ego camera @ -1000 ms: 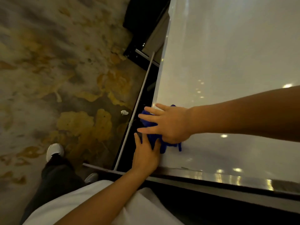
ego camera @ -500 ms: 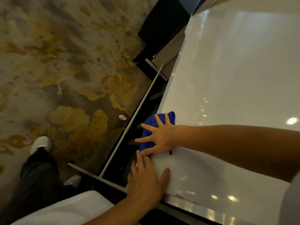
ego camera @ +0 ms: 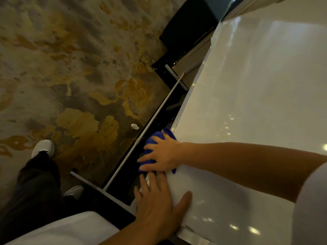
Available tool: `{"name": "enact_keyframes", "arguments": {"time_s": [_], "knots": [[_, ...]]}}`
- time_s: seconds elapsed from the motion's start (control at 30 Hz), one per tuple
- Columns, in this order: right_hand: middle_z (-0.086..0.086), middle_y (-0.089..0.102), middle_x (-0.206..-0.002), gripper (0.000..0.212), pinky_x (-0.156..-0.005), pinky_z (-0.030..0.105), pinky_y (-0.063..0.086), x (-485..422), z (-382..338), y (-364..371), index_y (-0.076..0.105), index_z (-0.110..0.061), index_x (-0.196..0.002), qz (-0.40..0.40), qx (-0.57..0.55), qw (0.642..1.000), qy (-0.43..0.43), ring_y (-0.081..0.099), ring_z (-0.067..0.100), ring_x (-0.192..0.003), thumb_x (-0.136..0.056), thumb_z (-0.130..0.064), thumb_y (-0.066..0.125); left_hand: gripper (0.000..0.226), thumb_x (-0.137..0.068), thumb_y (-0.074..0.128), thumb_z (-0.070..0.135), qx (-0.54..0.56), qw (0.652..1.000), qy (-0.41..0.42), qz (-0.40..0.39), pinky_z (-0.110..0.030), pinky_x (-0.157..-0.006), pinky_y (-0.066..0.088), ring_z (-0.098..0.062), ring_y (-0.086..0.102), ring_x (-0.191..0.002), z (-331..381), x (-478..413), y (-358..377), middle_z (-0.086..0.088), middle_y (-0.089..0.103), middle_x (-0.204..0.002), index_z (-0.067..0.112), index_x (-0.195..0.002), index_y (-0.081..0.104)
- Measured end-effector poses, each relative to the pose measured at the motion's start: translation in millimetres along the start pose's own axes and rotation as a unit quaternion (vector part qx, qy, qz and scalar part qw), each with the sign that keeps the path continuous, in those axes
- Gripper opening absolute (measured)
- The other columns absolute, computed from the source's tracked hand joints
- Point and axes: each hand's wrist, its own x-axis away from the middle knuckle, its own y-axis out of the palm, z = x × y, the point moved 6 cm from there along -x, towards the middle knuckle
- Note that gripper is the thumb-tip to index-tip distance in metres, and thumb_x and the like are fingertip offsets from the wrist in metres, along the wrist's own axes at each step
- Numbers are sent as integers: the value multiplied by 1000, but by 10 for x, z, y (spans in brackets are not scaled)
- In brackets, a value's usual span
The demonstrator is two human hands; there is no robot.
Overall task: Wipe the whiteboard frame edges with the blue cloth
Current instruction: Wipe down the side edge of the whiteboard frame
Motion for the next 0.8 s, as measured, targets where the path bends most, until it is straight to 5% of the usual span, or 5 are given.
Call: {"name": "enact_keyframes", "arguments": {"time_s": [0.23, 0.37, 0.47, 0.6, 0.8], "knots": [[5, 51, -144, 88, -111, 72, -2, -106, 818, -181, 59, -31, -133, -40, 45, 976, 210, 26, 38, -142, -86, -79, 2, 124, -51, 4, 99, -9, 1000, -1, -26, -59, -115, -10, -39, -28, -143, 101, 10, 158, -4, -39, -155, 27, -147, -28], [2, 61, -132, 92, -108, 73, -3, -170, 317, 56, 59, -39, -131, -33, 30, 994, 103, 36, 36, -135, -79, -84, -3, 124, -53, 7, 100, -2, 999, 10, -35, -59, -116, -11, -38, -30, -143, 59, -35, 150, -2, -39, -155, 28, -146, -30], [-3, 35, -157, 86, -108, 71, -16, -101, 126, 157, 36, -49, -144, 3, 0, 999, 33, 7, 38, -149, -77, -86, -3, 124, -52, 4, 100, 3, 1000, 14, -22, -58, -115, -12, -37, -29, -143, 52, -49, 145, -3, -34, -157, 27, -146, -31], [-4, -6, -166, 80, -110, 69, -14, 42, 799, 62, 12, -54, -149, 3, -22, 980, 200, -14, 45, -147, -77, -87, 1, 124, -53, 8, 99, -5, 999, -11, -42, -58, -116, -10, -37, -30, -143, 82, -87, 200, -3, -41, -153, 26, -146, -29], [2, 36, -157, 89, -113, 68, -5, -353, 159, 385, 43, -39, -144, -75, -3, 996, 57, 15, 36, -148, -80, -84, 0, 118, -65, 25, 92, -12, 996, -21, -81, -56, -117, -8, -36, -28, -144, 215, -189, 181, -4, -31, -159, 27, -147, -29]]}}
